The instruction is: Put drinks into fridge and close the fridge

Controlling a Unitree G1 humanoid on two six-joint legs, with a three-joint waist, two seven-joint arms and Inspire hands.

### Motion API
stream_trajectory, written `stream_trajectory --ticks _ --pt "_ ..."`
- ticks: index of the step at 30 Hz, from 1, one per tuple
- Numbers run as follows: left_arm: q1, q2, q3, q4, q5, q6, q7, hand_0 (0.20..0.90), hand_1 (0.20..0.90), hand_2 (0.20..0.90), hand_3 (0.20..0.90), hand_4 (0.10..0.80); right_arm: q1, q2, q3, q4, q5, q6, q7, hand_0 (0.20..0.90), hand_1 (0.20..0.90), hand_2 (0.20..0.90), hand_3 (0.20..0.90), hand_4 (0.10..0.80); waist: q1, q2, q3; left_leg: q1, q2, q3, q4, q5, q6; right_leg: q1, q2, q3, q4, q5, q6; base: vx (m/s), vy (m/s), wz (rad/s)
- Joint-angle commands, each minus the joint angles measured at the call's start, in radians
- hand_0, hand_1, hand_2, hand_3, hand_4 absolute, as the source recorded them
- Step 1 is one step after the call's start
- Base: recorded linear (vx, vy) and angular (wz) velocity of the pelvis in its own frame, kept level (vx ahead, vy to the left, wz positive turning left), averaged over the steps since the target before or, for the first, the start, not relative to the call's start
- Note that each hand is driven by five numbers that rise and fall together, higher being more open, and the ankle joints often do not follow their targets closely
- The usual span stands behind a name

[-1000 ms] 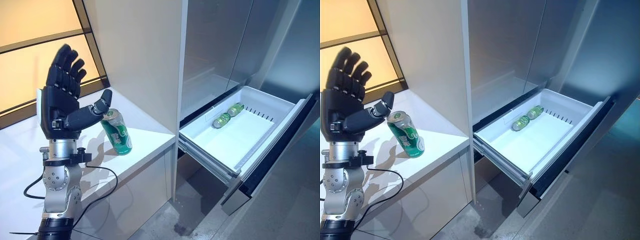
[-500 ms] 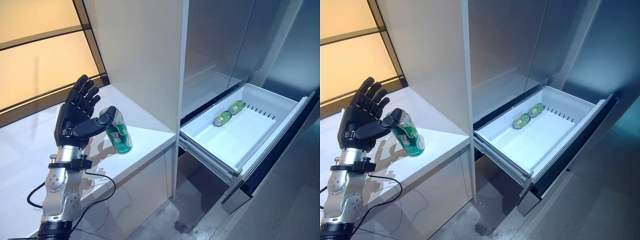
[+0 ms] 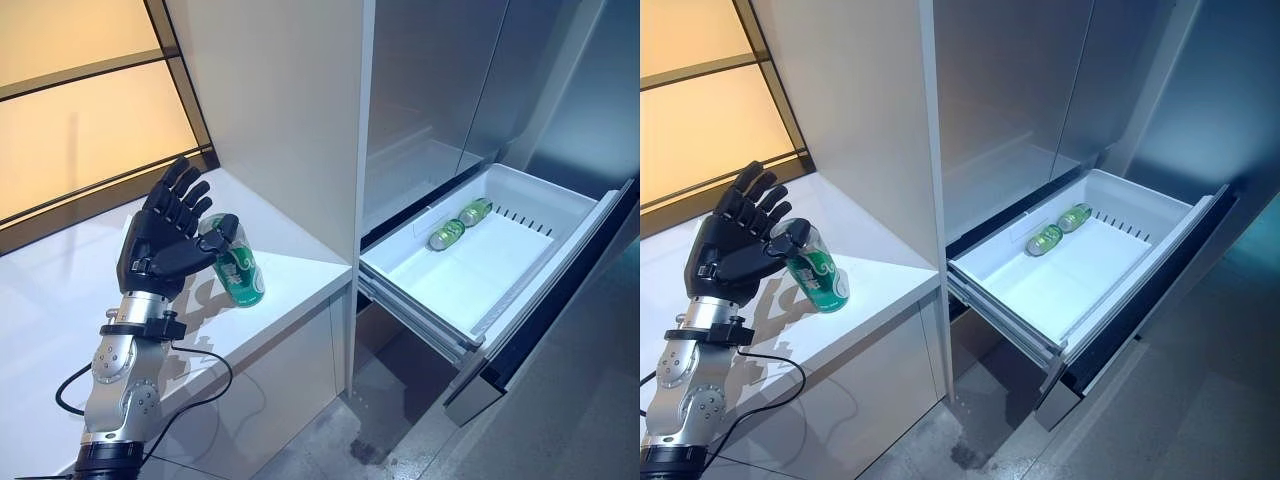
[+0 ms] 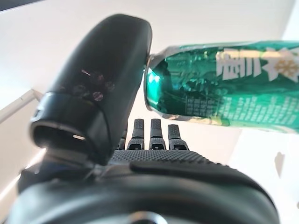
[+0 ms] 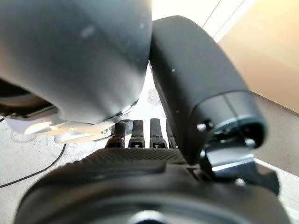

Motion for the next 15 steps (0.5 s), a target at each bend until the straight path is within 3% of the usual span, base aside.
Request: stream_trajectory --ticks 1,15 --pt "-0.077 0.086 0.061 -0.072 -0.025 -0.038 -0.041 0.900 0.900 0.900 0.900 0.800 -0.042 -0.017 -0.002 0.018 -0.011 0.010 0.018 0.900 0.900 0.900 0.900 0.800 -0.013 -0.016 -0.026 -0.017 -0.045 0.000 0.025 -0.049 0.017 -0.034 0.021 0.035 0.096 -0.081 0.035 0.000 0.000 0.00" --pt "-0.102 0.138 0.016 -0.054 0.030 0.032 -0.069 0.900 0.900 0.900 0.900 0.800 -0.049 -0.023 0.004 0.022 -0.016 0.014 0.016 0.900 0.900 0.900 0.900 0.800 -0.020 -0.008 -0.029 -0.014 -0.044 0.008 0.026 -0.049 0.017 -0.032 0.023 0.042 0.091 -0.078 0.039 0.000 0.000 0.00"
